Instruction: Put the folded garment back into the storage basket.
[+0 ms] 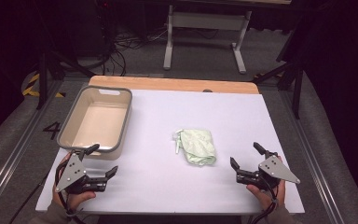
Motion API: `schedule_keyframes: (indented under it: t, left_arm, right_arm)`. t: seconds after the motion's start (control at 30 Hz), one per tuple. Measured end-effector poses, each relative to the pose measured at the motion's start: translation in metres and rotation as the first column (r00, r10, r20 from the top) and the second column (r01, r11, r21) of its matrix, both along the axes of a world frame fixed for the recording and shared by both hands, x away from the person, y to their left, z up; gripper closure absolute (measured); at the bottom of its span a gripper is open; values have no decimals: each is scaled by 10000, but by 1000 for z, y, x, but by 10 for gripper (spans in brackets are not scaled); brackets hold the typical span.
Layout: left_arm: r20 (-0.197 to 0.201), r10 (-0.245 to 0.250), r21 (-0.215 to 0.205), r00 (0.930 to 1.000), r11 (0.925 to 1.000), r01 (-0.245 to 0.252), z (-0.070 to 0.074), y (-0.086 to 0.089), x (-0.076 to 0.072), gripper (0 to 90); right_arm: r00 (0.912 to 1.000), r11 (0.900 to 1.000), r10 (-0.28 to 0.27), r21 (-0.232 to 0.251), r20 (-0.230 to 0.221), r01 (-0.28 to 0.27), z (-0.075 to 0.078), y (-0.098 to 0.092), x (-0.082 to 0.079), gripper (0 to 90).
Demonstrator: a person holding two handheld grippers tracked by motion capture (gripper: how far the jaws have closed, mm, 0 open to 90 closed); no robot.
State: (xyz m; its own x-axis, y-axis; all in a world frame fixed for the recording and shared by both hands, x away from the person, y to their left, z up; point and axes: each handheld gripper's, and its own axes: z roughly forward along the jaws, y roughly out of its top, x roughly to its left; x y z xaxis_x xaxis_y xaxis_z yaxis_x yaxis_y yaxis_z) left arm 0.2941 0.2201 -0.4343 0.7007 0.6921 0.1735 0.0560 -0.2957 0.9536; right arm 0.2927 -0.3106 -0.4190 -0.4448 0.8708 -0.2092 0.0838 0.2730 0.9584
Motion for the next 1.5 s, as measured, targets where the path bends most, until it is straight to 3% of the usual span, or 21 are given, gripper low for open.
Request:
schedule_keyframes:
  t: [0.17, 0.3, 0.47, 0.63, 0.7, 0.93, 1.03, 1.07, 1.17, 1.3, 1.5]
  left_arm:
    - [-120, -291, -23, 9995, 9996, 291, -2, -4, 1, 93]
    - [-182, -303, 229, 9994, 9993, 307, -4, -2, -1, 86]
    - [-203, -287, 92, 9994, 9995, 289, -3, 0, -3, 80]
    - [-281, -424, 246, 9987, 9988, 430, -5, -4, -2, 79]
    - [-296, -464, 239, 9985, 9986, 471, -5, -4, -2, 79]
    - [-477, -572, 327, 9972, 9977, 588, -7, -6, -1, 79]
    - [-465, -608, 390, 9971, 9973, 626, -8, -6, 0, 78]
    - [-544, -626, 303, 9965, 9975, 644, -8, -7, 0, 78]
    - [-579, -642, 276, 9963, 9974, 658, -9, -6, 0, 78]
    - [-545, -712, 218, 9960, 9971, 724, -9, -7, -1, 83]
    - [-597, -763, 313, 9953, 9964, 783, -9, -7, 0, 82]
  right_arm:
    - [9999, 9999, 44, -145, -151, -46, -2, 0, 1, 54]
    - [9998, 10000, -56, -64, -190, 54, 0, 1, 3, 58]
    - [9975, 9994, 98, -312, -704, -121, -2, 6, 11, 61]
    - [9943, 9999, 114, -35, -1063, -119, 2, 6, 19, 64]
    - [9898, 9993, 177, 364, -1411, -127, 6, 5, 27, 78]
    - [9836, 9987, 245, 473, -1785, -163, 17, 10, 48, 85]
    - [9796, 9986, 263, 492, -1991, -168, 21, 17, 60, 91]
    - [9772, 9973, 514, 624, -2062, -393, 23, 23, 66, 92]
    - [9789, 9984, 488, 363, -1984, -424, 25, 32, 71, 97]
    - [9701, 9966, 787, -44, -2296, -819, 23, 52, 81, 123]
    - [9571, 9944, 1027, 21, -2711, -1061, 15, 62, 98, 96]
